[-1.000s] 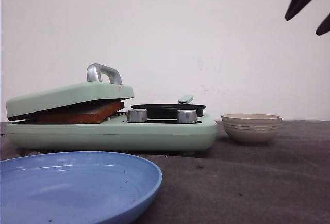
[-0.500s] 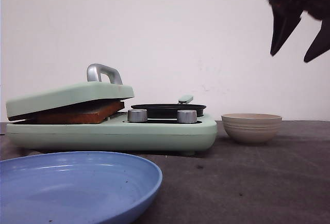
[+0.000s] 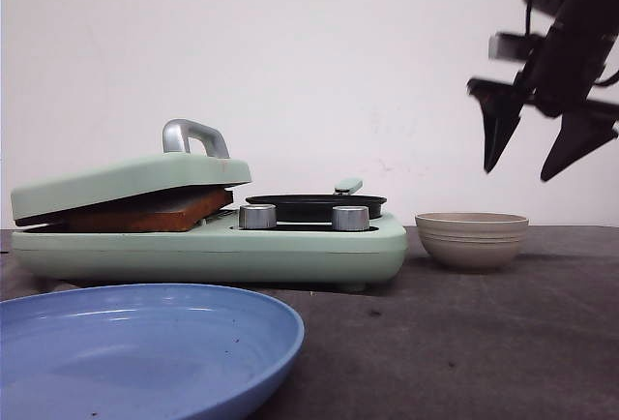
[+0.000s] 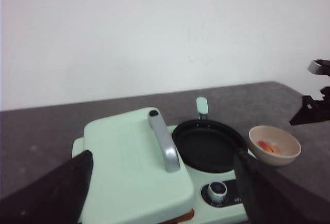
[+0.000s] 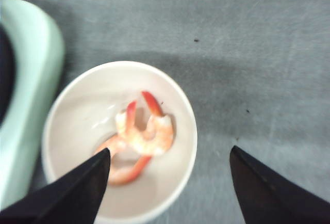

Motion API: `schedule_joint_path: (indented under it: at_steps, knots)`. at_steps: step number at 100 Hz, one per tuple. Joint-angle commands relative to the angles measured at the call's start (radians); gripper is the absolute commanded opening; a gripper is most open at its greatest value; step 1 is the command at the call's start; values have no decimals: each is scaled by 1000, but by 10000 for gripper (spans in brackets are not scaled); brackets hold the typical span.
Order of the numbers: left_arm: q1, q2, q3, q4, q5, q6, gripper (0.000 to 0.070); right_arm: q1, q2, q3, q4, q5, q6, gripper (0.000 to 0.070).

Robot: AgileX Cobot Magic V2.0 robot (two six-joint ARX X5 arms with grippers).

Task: Make breakfast with bread and shrimp
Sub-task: 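Lower the right gripper to the rim of the beige shrimp bowl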

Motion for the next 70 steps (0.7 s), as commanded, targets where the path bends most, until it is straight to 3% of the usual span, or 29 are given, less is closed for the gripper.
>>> schedule_joint_path:
  at_steps: [1, 39, 50, 70]
  knots:
    - [-3, 4, 3, 9, -3, 0, 469, -1, 48, 35, 4, 2, -13, 454]
    - [-3, 5, 1, 10, -4, 8, 469, -8, 181, 69, 21, 8, -14, 437]
    - [-3, 5, 1, 10, -4, 8, 469, -9, 186, 69, 24, 9, -34, 385]
    - [-3, 5, 1, 10, -4, 8, 469, -10, 192, 69, 23, 12, -41, 367]
